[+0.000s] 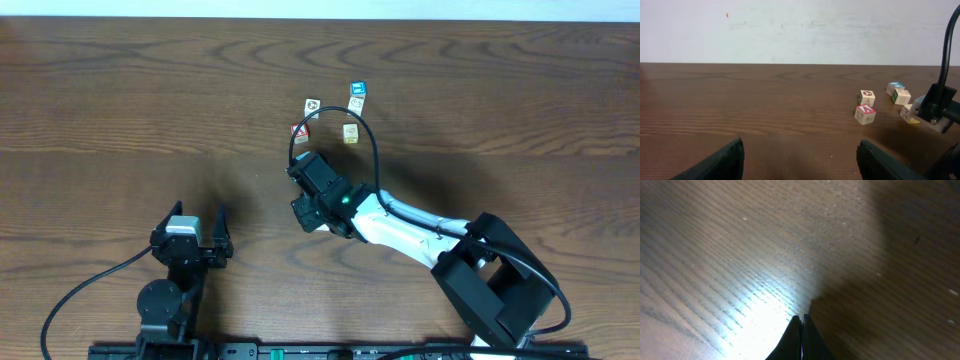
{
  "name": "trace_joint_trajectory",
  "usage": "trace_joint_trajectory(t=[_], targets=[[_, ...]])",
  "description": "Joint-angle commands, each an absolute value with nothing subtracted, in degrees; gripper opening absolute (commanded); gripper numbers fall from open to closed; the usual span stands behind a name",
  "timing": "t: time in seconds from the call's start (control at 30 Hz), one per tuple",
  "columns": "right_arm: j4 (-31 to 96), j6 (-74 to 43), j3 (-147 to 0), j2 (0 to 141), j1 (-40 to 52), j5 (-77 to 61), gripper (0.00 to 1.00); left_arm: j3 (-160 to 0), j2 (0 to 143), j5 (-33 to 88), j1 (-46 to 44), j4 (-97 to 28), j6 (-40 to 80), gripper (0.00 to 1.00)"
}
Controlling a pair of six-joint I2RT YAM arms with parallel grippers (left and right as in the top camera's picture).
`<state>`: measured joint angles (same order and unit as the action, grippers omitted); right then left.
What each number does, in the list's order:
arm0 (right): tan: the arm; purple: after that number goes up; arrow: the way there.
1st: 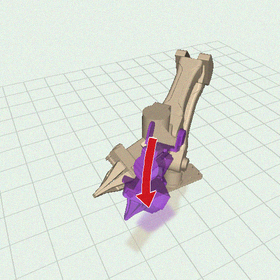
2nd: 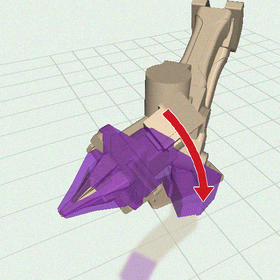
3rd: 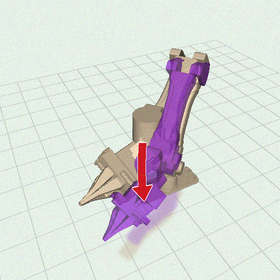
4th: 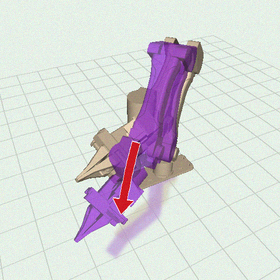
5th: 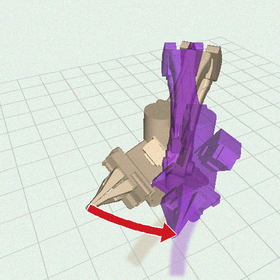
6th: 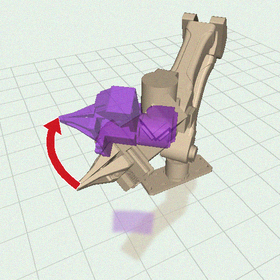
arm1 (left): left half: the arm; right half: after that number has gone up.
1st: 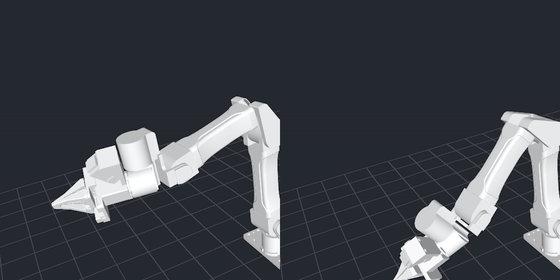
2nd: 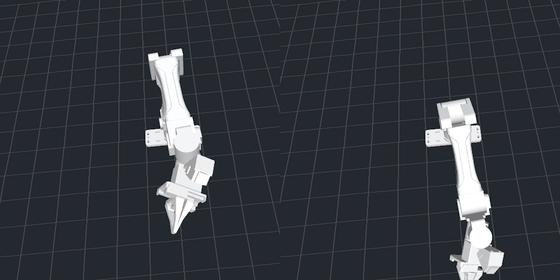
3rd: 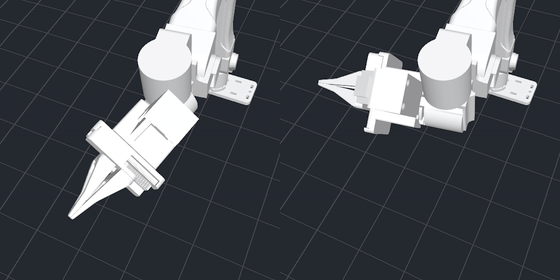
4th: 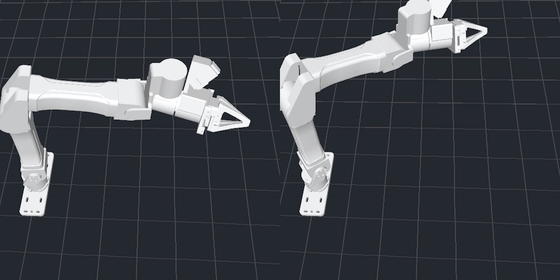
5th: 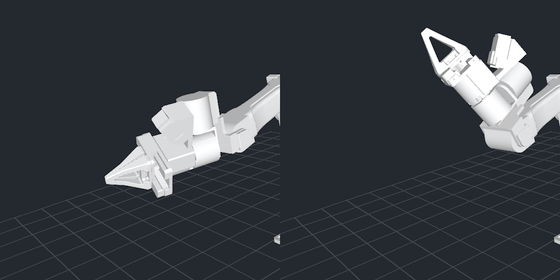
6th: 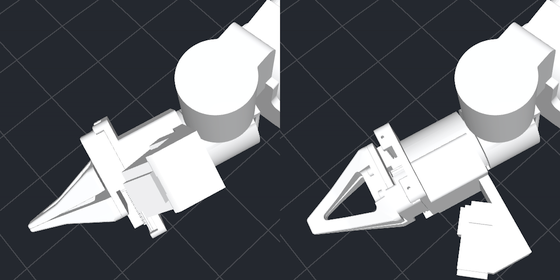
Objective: Lift 5 blocks
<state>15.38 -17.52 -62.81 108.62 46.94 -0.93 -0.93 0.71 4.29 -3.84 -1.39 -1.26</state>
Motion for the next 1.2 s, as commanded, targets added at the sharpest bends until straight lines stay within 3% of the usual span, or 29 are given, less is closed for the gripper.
trace_joint_trajectory(t=[0.0,1.17], targets=[[15.90,-16.88,-62.57,108.88,47.35,-1.10,0.01,-0.23,0.67,5.30,-3.55,-3.66,-0.97,0.72],[17.69,-16.62,-62.57,108.88,47.35,-1.15,0.01,-0.23,0.67,5.30,-3.55,-3.66,-0.97,0.73]])
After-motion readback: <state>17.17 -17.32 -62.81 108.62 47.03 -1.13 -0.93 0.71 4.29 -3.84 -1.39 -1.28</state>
